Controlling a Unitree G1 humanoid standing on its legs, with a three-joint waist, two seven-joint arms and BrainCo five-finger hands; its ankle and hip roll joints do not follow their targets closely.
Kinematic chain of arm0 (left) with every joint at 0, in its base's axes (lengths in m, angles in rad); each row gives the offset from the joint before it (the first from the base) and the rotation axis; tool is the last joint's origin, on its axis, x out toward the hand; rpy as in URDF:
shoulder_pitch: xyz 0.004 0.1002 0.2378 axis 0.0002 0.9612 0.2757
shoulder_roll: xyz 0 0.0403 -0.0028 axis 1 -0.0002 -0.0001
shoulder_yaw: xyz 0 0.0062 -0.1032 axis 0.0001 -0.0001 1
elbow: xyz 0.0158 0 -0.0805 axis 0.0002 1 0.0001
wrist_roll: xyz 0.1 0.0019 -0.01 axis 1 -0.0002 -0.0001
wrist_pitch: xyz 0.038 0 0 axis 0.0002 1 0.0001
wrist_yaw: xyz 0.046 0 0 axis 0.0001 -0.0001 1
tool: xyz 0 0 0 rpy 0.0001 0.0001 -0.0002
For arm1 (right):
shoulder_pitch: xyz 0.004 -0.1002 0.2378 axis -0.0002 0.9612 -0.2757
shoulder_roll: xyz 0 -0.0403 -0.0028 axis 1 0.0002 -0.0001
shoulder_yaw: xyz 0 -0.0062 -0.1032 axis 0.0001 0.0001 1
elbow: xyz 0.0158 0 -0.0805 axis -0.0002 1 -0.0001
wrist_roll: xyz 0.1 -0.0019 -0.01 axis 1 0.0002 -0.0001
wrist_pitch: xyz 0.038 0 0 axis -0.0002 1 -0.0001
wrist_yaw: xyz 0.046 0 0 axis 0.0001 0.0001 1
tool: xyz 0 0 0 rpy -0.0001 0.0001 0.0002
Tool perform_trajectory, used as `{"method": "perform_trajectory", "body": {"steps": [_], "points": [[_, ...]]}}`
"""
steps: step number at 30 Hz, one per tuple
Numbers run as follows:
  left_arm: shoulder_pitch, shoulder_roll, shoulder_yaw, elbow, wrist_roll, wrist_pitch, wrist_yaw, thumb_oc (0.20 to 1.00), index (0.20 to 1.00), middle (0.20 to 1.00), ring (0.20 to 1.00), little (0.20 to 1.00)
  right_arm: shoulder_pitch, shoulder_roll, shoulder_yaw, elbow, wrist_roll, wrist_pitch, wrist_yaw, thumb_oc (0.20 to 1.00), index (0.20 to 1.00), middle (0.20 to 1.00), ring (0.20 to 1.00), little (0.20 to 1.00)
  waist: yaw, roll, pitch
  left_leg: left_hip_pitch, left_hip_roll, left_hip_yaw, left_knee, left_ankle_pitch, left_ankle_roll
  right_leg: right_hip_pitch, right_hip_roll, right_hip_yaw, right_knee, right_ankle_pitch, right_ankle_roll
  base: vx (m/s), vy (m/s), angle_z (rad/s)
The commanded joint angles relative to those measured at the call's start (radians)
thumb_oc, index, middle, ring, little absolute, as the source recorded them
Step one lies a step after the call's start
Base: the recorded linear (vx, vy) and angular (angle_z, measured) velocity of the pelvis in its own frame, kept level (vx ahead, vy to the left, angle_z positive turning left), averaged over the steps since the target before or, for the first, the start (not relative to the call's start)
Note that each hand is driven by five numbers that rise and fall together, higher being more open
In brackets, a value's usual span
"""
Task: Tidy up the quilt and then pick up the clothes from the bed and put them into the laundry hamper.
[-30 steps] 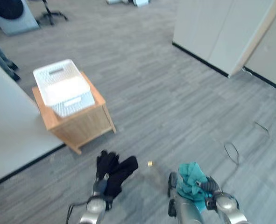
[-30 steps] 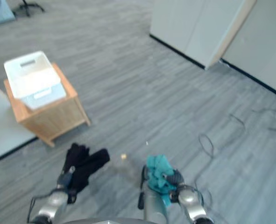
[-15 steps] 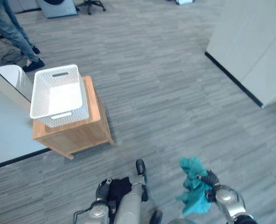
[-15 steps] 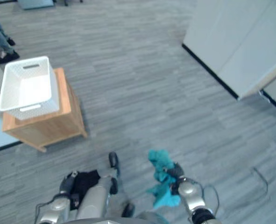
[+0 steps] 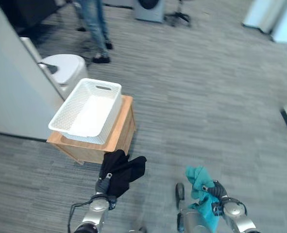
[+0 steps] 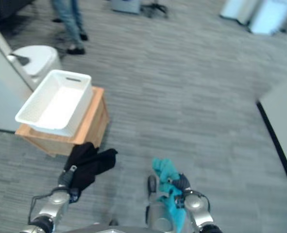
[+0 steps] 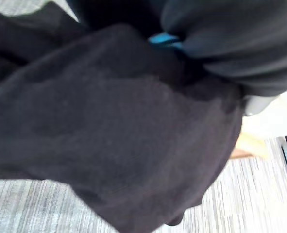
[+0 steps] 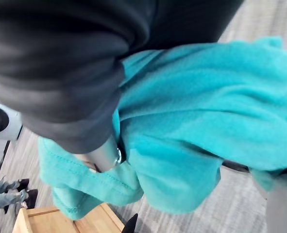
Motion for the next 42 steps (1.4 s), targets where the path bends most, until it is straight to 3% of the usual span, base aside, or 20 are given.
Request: {"method": "perform_trajectory", "body": {"steps": [1,2,4,6,7,10,12,13,14,15,17,20,21,23,25,26,31,34,37,42], "points": [[-0.011,-0.008,0.028,-0.094,-0.015,-0.051,-0.008,0.2,0.2,0.2,0.2,0.2,-0.049,-0.05,-0.032,-0.097,-0.019,-0.062,-0.007,0.2,0.2,0.2,0.2,0.2,-0.007,-0.027,0.059,-0.21,0.066,0.168,0.285,0.098,-0.054,0.225,-0.037,-0.077,-0.125,-0.125,0.028,0.25,-0.251,0.85],[-0.007,-0.006,0.027,-0.105,-0.017,-0.05,-0.01,0.2,0.2,0.2,0.2,0.2,-0.057,-0.055,-0.036,-0.092,-0.018,-0.059,-0.012,0.2,0.2,0.2,0.2,0.2,0.002,-0.033,0.075,-0.279,0.087,0.212,0.364,0.104,-0.051,0.261,-0.037,-0.105,-0.147,-0.138,0.017,0.27,-0.24,0.87],[0.0,-0.003,0.029,-0.106,-0.006,-0.049,-0.016,0.2,0.2,0.2,0.2,0.2,-0.069,-0.061,-0.042,-0.083,-0.018,-0.051,-0.022,0.2,0.2,0.2,0.2,0.2,0.018,-0.042,0.082,-0.357,0.117,0.326,0.333,0.086,-0.035,0.322,-0.036,-0.159,-0.179,-0.164,0.01,0.31,-0.15,0.66],[0.016,0.003,0.028,-0.115,0.01,-0.048,-0.019,0.2,0.2,0.2,0.2,0.2,-0.077,-0.061,-0.04,-0.068,-0.021,-0.049,-0.028,0.2,0.2,0.2,0.2,0.2,0.03,-0.04,0.069,-0.396,0.11,0.402,0.21,0.076,-0.016,0.368,-0.023,-0.191,-0.196,-0.196,0.013,0.46,-0.003,0.59],[0.037,0.007,0.035,-0.116,0.019,-0.043,-0.021,0.2,0.2,0.2,0.2,0.2,-0.076,-0.051,-0.043,-0.059,-0.024,-0.051,-0.031,0.2,0.2,0.2,0.2,0.2,0.03,-0.019,0.047,-0.395,0.125,0.494,0.057,0.131,-0.028,0.408,0.007,-0.217,-0.195,-0.239,0.022,0.46,0.047,0.55],[0.042,0.012,0.042,-0.112,0.021,-0.035,-0.021,0.2,0.2,0.2,0.2,0.2,-0.076,-0.039,-0.047,-0.065,-0.022,-0.057,-0.038,0.2,0.2,0.2,0.2,0.2,0.022,-0.014,0.036,-0.359,0.146,0.596,-0.062,0.184,-0.029,0.443,0.011,-0.261,-0.153,-0.272,0.033,0.41,0.089,0.57],[0.043,0.018,0.04,-0.102,0.023,-0.033,-0.025,0.2,0.2,0.2,0.2,0.2,-0.08,-0.032,-0.043,-0.067,-0.023,-0.059,-0.034,0.2,0.2,0.2,0.2,0.2,0.024,-0.014,0.029,-0.32,0.126,0.591,-0.098,0.173,-0.015,0.432,-0.003,-0.277,-0.077,-0.268,0.045,0.36,0.18,0.56],[0.038,0.02,0.031,-0.087,0.035,-0.026,-0.025,0.2,0.2,0.2,0.2,0.2,-0.078,-0.012,-0.037,-0.076,-0.034,-0.062,-0.033,0.2,0.2,0.2,0.2,0.2,0.012,-0.019,0.029,-0.259,0.068,0.565,-0.13,0.146,0.033,0.369,-0.072,-0.304,0.165,-0.205,0.101,0.43,0.245,0.34],[0.031,0.02,0.028,-0.073,0.047,-0.021,-0.024,0.2,0.2,0.2,0.2,0.2,-0.078,-0.002,-0.042,-0.084,-0.043,-0.058,-0.03,0.2,0.2,0.2,0.2,0.2,-0.006,-0.017,0.032,-0.214,0.057,0.56,-0.157,0.134,0.046,0.326,-0.111,-0.3,0.291,-0.137,0.14,0.51,0.282,0.28],[0.021,0.026,0.025,-0.075,0.055,-0.021,-0.018,0.2,0.2,0.2,0.2,0.2,-0.085,0.004,-0.039,-0.093,-0.045,-0.057,-0.033,0.2,0.2,0.2,0.2,0.2,-0.02,-0.009,0.043,-0.198,0.059,0.557,-0.18,0.155,0.066,0.276,-0.121,-0.268,0.414,-0.067,0.149,0.32,0.147,0.43],[0.007,0.035,0.02,-0.079,0.053,-0.023,-0.013,0.2,0.2,0.2,0.2,0.2,-0.091,0.008,-0.041,-0.124,-0.043,-0.063,-0.04,0.2,0.2,0.2,0.2,0.2,-0.043,0.015,0.058,-0.145,0.08,0.507,-0.238,0.159,0.064,0.161,-0.114,-0.197,0.532,-0.078,0.132,0.3,0.033,0.76],[-0.003,0.045,0.013,-0.092,0.051,-0.03,-0.015,0.2,0.2,0.2,0.2,0.2,-0.084,0.0,-0.049,-0.152,-0.039,-0.065,-0.045,0.2,0.2,0.2,0.2,0.2,-0.064,0.02,0.065,-0.125,0.087,0.455,-0.248,0.158,0.048,0.123,-0.11,-0.178,0.441,-0.103,0.112,0.28,-0.101,1.1],[-0.004,0.061,-0.001,-0.107,0.057,-0.038,-0.023,0.2,0.2,0.2,0.2,0.2,-0.079,-0.016,-0.06,-0.188,-0.03,-0.073,-0.049,0.2,0.2,0.2,0.2,0.2,-0.083,0.016,0.068,-0.105,0.085,0.404,-0.25,0.144,0.031,0.113,-0.09,-0.149,0.285,-0.145,0.086,0.37,-0.197,1.44],[0.0,0.077,-0.002,-0.126,0.069,-0.05,-0.03,0.2,0.2,0.2,0.2,0.2,-0.061,-0.051,-0.074,-0.248,-0.019,-0.093,-0.046,0.2,0.2,0.2,0.2,0.2,-0.113,0.001,0.063,-0.083,0.07,0.33,-0.253,0.121,0.013,0.115,-0.055,-0.012,-0.01,-0.14,0.081,0.49,-0.263,1.32],[-0.015,0.077,0.017,-0.12,0.054,-0.051,-0.022,0.2,0.2,0.2,0.2,0.2,-0.056,-0.087,-0.082,-0.295,-0.012,-0.094,-0.041,0.2,0.2,0.2,0.2,0.2,-0.132,-0.011,0.062,-0.055,0.068,0.263,-0.258,0.102,-0.001,0.102,-0.025,0.133,-0.129,-0.104,0.096,0.39,-0.243,1.31],[-0.013,0.089,0.011,-0.131,0.067,-0.065,-0.033,0.2,0.2,0.2,0.2,0.2,-0.049,-0.097,-0.105,-0.316,-0.01,-0.102,-0.04,0.2,0.2,0.2,0.2,0.2,-0.12,-0.022,0.058,-0.066,0.064,0.23,-0.241,0.091,0.0,0.113,-0.032,0.146,-0.145,-0.094,0.105,0.19,-0.187,1.54],[0.036,0.091,0.034,-0.167,0.072,-0.065,-0.063,0.2,0.2,0.2,0.2,0.2,-0.108,-0.179,-0.117,-0.418,-0.072,-0.119,-0.041,0.2,0.2,0.2,0.2,0.2,-0.103,-0.022,0.024,-0.082,0.073,0.227,-0.117,0.037,-0.037,0.196,-0.035,0.076,-0.195,-0.09,0.077,0.31,-0.224,0.89],[0.009,0.087,0.019,-0.177,0.047,-0.07,-0.066,0.2,0.2,0.2,0.2,0.2,-0.16,-0.214,-0.129,-0.46,-0.079,-0.121,-0.07,0.2,0.2,0.2,0.2,0.2,-0.095,-0.04,0.051,-0.204,0.076,0.255,0.04,0.084,-0.074,0.232,-0.057,0.027,-0.197,-0.106,0.061,0.02,-0.122,0.49],[-0.001,0.09,0.014,-0.172,0.039,-0.059,-0.072,0.2,0.2,0.2,0.2,0.2,-0.245,-0.292,-0.133,-0.552,-0.108,-0.121,-0.077,0.2,0.2,0.2,0.2,0.2,-0.097,-0.036,0.047,-0.246,0.113,0.396,-0.05,0.122,-0.047,0.259,-0.047,-0.049,-0.197,-0.131,0.051,0.09,-0.03,0.75],[0.02,0.113,0.0,-0.186,0.052,-0.051,-0.089,0.2,0.2,0.2,0.2,0.2,-0.404,-0.36,-0.102,-0.561,-0.12,-0.12,-0.09,0.2,0.2,0.2,0.2,0.2,-0.095,-0.05,0.024,-0.198,0.121,0.437,-0.131,0.134,-0.032,0.27,-0.04,-0.078,-0.179,-0.132,0.059,0.1,0.067,0.18]]}}
